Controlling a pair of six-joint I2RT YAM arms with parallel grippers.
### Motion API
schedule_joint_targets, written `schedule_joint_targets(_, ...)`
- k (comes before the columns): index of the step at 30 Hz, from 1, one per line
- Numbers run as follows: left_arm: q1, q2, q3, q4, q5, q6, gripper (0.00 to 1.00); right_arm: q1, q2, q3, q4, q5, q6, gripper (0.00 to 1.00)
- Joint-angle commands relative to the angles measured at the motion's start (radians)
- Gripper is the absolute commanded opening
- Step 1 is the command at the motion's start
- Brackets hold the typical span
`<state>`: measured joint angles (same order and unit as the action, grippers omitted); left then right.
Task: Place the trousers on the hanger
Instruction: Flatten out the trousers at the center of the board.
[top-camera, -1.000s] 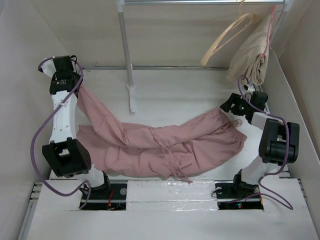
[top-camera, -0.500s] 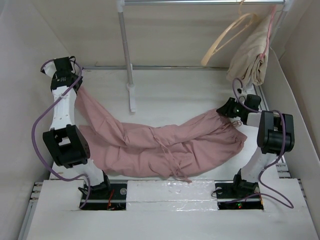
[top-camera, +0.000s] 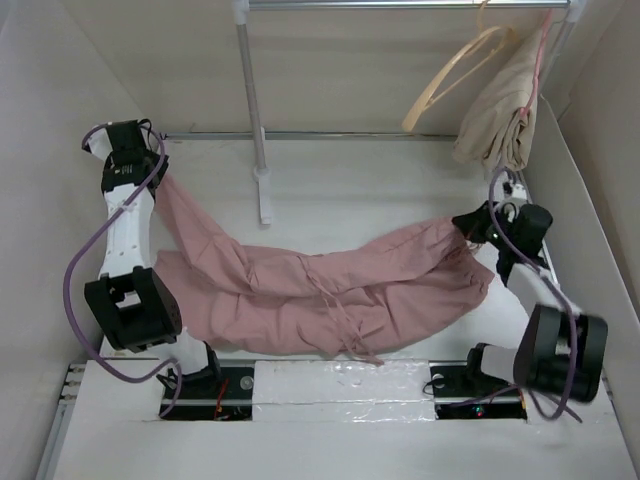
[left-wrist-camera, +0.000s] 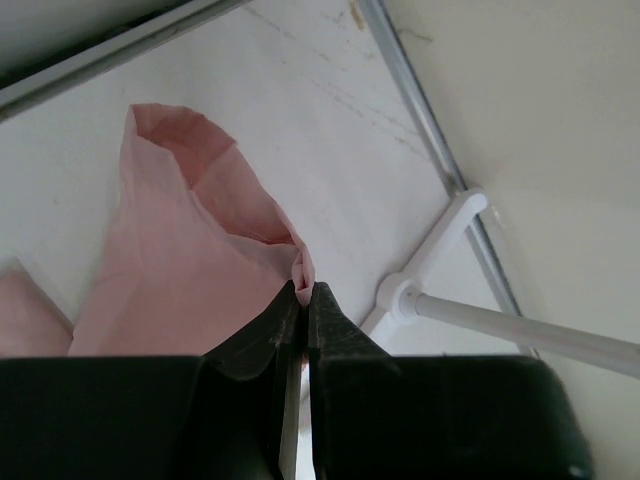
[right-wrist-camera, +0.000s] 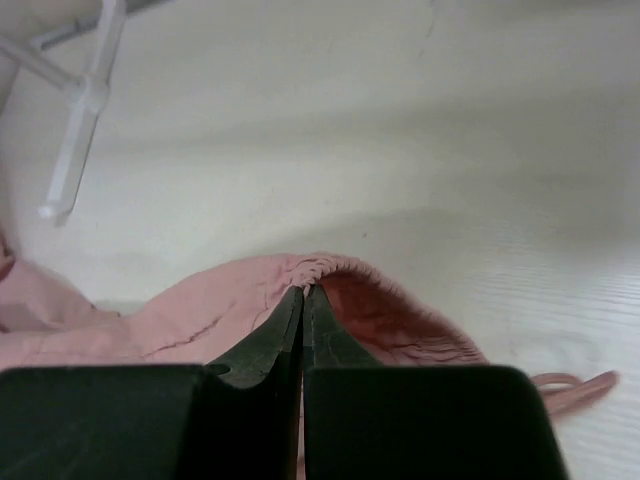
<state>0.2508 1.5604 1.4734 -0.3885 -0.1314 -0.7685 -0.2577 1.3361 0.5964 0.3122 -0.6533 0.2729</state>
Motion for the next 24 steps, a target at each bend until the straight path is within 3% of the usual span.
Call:
schedule_joint_targets(1,0.002,-0.14,0.027,0.021,-0.054,0.001,0.0,-0.072,-0.386,-0.038,-0.302,0.134,-0.12,0.0)
schedule_joint_targets(2,0.002,-0.14,0.027,0.02,-0.054,0.006,0.0,-0.083,-0.388,-0.038,-0.305,0.135,-0.121,0.0)
schedule_joint_targets(4,0.002,-0.163,0.06,0.013,-0.069,0.018,0.0,-0.083,-0.403,0.043,-0.532,0.218,-0.185,0.0)
schedule_joint_targets(7,0.002,-0.148,0.116,-0.007,-0.097,0.054,0.0,-0.116,-0.403,0.098,-0.562,0.257,-0.175,0.0)
schedule_joint_targets(9,0.002,-0.113,0.154,-0.016,-0.135,0.074,0.0,-0.158,-0.336,0.219,-0.582,0.309,-0.187,0.0)
schedule_joint_targets(12,0.002,-0.035,0.201,-0.009,-0.157,0.103,0.0,-0.218,-0.171,0.318,-0.509,0.333,-0.14,0.0)
schedule_joint_targets(16,0.002,0.09,0.292,-0.016,-0.16,0.095,0.0,-0.229,0.036,0.373,-0.238,0.326,-0.086,0.0)
schedule_joint_targets(18,0.002,0.128,0.345,-0.024,-0.095,0.058,0.0,-0.219,0.15,0.516,-0.305,0.281,-0.11,0.0)
schedule_joint_targets(24,0.002,0.0,0.315,-0.004,-0.027,0.0,0.0,-0.201,0.014,0.508,-0.444,0.299,-0.167,0.0)
